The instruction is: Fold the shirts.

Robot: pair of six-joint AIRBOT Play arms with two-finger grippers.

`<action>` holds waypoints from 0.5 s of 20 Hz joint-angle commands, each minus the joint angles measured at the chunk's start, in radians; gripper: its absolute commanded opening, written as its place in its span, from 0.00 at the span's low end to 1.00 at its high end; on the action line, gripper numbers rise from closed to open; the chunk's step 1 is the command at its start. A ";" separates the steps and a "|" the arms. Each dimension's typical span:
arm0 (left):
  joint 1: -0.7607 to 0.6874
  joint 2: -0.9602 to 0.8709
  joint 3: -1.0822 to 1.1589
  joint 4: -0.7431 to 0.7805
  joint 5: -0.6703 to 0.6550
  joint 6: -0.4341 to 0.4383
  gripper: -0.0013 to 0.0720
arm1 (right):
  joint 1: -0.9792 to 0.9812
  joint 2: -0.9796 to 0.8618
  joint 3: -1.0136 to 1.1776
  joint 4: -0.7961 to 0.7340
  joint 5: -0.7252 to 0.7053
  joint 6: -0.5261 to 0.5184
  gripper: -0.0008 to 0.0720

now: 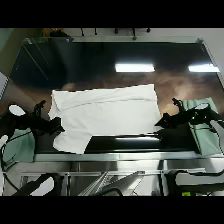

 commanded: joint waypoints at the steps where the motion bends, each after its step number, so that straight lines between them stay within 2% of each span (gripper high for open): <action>1: 0.011 0.102 0.000 0.101 -0.133 -0.046 0.05 | -0.048 0.101 -0.002 -0.159 0.042 0.140 0.04; 3: 0.006 0.179 -0.033 0.148 -0.157 -0.066 0.05 | -0.066 0.164 -0.014 -0.285 0.047 0.229 0.04; 5: 0.006 0.254 -0.081 0.147 -0.168 -0.073 0.05 | -0.065 0.223 -0.036 -0.332 0.047 0.262 0.04; 8: 0.006 0.329 -0.129 0.140 -0.124 -0.073 0.05 | -0.065 0.260 -0.049 -0.320 0.039 0.262 0.04; 10: 0.006 0.314 -0.092 0.093 -0.047 -0.067 0.05 | -0.064 0.261 -0.047 -0.214 -0.011 0.205 0.04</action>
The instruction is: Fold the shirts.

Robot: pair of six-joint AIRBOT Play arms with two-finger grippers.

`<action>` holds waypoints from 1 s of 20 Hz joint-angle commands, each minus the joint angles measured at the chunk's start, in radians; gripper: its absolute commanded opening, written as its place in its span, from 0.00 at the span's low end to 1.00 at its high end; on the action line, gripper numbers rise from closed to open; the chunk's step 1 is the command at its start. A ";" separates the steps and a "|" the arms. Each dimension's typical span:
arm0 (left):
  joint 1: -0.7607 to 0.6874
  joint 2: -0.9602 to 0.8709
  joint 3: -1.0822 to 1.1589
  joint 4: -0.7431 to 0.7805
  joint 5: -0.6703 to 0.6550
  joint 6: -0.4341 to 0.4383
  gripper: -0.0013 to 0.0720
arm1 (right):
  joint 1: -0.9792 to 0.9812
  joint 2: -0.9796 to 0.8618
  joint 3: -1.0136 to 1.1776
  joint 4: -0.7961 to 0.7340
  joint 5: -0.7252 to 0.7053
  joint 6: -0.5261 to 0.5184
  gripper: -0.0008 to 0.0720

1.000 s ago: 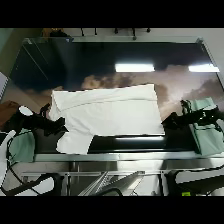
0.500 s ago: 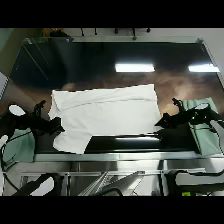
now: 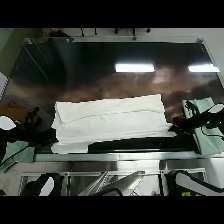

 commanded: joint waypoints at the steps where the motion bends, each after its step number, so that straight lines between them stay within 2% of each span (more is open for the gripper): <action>1: 0.001 -0.003 0.047 -0.064 0.104 0.014 0.05 | -0.002 0.024 -0.004 0.144 -0.079 -0.092 0.04; 5: 0.000 -0.197 0.284 -0.114 0.156 0.033 0.05 | -0.001 0.007 0.014 0.512 -0.219 -0.293 0.04; 7: -0.004 -0.299 0.394 -0.116 0.187 0.033 0.05 | -0.001 -0.039 0.037 0.636 -0.297 -0.368 0.04; 11: -0.069 -0.510 0.549 -0.113 0.264 0.044 0.05 | 0.004 -0.197 0.058 0.817 -0.339 -0.511 0.04; 16: -0.107 -0.782 0.687 -0.067 0.276 0.050 0.05 | 0.050 -0.371 0.058 0.935 -0.384 -0.692 0.05; 18: -0.107 -0.842 0.723 -0.060 0.268 0.056 0.05 | 0.049 -0.394 0.059 0.964 -0.383 -0.727 0.29; 19: -0.106 -0.861 0.741 -0.061 0.254 0.056 0.06 | 0.044 -0.394 0.068 0.957 -0.370 -0.727 0.30; 20: -0.105 -0.874 0.769 -0.060 0.237 0.056 0.40 | 0.029 -0.392 0.095 0.918 -0.326 -0.727 0.47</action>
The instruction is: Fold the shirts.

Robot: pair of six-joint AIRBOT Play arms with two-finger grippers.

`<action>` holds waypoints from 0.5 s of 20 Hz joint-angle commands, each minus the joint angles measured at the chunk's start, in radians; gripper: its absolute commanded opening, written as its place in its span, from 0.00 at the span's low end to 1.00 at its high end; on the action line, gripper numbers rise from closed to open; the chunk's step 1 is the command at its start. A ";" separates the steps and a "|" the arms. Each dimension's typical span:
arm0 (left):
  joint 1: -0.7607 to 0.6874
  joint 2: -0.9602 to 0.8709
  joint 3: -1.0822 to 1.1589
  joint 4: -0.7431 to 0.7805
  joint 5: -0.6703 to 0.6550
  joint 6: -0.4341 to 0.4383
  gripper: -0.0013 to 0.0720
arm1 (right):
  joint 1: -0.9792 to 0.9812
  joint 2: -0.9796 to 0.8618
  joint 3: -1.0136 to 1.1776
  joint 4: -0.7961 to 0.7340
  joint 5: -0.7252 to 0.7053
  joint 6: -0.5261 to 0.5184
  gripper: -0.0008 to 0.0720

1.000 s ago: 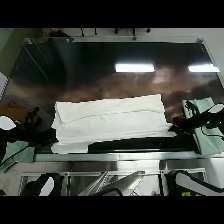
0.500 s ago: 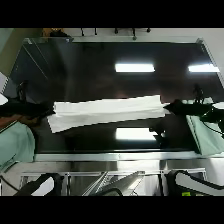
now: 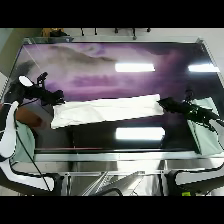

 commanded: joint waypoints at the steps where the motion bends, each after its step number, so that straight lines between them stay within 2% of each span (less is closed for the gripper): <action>1: -0.003 -0.082 0.098 0.011 -0.034 0.004 0.96 | -0.027 -0.024 0.063 -0.035 0.091 -0.057 0.56; 2: 0.002 -0.081 0.135 0.010 -0.037 -0.003 0.96 | -0.045 -0.019 0.106 -0.079 0.136 -0.037 0.56; 4: 0.009 -0.081 0.244 0.010 -0.072 -0.008 0.96 | -0.072 -0.019 0.191 -0.163 0.150 0.004 0.85; 6: 0.014 -0.081 0.345 0.008 -0.128 -0.034 0.96 | -0.078 -0.037 0.253 -0.238 0.143 0.043 0.85; 10: -0.022 -0.081 0.435 0.008 -0.225 -0.052 0.96 | -0.062 -0.114 0.291 -0.258 0.147 0.075 0.85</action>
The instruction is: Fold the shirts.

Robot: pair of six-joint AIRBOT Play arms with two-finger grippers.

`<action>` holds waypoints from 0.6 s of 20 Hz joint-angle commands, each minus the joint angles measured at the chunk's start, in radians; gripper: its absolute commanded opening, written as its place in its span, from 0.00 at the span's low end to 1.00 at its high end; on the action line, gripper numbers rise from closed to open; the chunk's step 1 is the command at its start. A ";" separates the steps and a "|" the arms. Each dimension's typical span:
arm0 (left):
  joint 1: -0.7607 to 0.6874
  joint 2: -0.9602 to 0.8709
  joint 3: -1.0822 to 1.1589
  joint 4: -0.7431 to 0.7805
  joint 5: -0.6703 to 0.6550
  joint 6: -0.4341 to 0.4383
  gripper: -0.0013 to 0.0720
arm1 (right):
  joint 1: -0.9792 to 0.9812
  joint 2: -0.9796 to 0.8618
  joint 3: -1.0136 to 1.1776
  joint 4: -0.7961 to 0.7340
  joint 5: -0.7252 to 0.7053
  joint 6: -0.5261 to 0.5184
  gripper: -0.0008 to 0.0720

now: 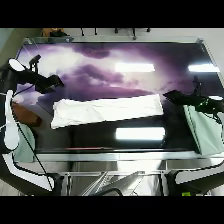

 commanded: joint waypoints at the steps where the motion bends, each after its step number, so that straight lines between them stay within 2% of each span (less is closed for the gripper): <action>1: -0.030 -0.003 0.078 0.000 -0.092 -0.021 0.96 | 0.010 -0.061 0.037 -0.050 0.014 0.039 0.84; 9: -0.169 -0.005 0.072 -0.025 -0.090 -0.022 0.96 | 0.111 -0.183 0.038 -0.070 0.017 0.071 0.84; 10: -0.191 -0.005 0.072 -0.025 -0.086 -0.022 0.96 | 0.122 -0.184 0.038 -0.070 0.018 0.071 0.78; 12: -0.236 -0.005 0.072 -0.024 -0.074 -0.022 0.96 | 0.132 -0.183 0.053 -0.070 0.033 0.071 0.51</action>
